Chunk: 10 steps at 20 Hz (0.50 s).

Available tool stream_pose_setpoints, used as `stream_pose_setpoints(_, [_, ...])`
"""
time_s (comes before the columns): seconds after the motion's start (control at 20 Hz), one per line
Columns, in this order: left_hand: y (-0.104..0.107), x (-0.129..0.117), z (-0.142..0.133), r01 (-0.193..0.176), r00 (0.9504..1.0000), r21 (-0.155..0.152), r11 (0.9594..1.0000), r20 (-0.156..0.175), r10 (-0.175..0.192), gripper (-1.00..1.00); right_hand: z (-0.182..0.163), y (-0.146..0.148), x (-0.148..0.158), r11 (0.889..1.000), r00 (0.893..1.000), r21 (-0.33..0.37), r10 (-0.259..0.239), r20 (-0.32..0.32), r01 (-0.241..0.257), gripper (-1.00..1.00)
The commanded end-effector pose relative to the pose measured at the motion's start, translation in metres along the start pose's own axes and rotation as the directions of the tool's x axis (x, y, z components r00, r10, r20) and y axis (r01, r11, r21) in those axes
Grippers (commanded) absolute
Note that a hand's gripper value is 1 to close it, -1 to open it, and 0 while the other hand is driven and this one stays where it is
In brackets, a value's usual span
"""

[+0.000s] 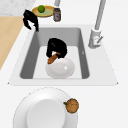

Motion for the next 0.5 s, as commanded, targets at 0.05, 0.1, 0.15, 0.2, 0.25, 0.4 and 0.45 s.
stream_pose_setpoints(0.05, [0.0,0.0,0.0,0.0,1.0,0.0,1.0,0.0,0.0,0.0,0.022,-0.031,-0.025,1.0,1.0,0.002,0.014,-0.008,-0.014,1.0])
stream_pose_setpoints(0.1, [0.0,0.0,0.0,0.0,1.0,0.0,1.0,0.0,0.0,0.0,0.025,-0.035,-0.031,1.0,1.0,0.001,0.006,-0.003,-0.006,1.0])
stream_pose_setpoints(0.15, [0.0,0.0,0.0,0.0,1.0,0.0,1.0,0.0,0.0,0.0,0.029,-0.038,-0.037,1.0,1.0,-0.001,-0.002,0.001,0.002,1.0])
stream_pose_setpoints(0.2, [0.0,0.0,0.0,0.0,1.0,0.0,1.0,0.0,0.0,0.0,0.033,-0.041,-0.043,1.0,1.0,0.001,-0.004,0.002,0.004,1.0])
stream_pose_setpoints(0.25, [0.0,0.0,0.0,0.0,1.0,0.0,1.0,0.0,0.0,0.0,0.036,-0.046,-0.049,1.0,1.0,0.004,-0.007,0.003,0.007,1.0])
stream_pose_setpoints(0.4, [0.0,0.0,0.0,0.0,1.0,0.0,1.0,0.0,0.0,0.0,0.049,-0.056,-0.068,1.0,1.0,-0.003,-0.009,0.006,0.009,1.0])
stream_pose_setpoints(0.45, [0.0,0.0,0.0,0.0,1.0,0.0,1.0,0.0,0.0,0.0,0.054,-0.059,-0.074,1.0,1.0,-0.002,-0.015,0.001,0.015,1.0])
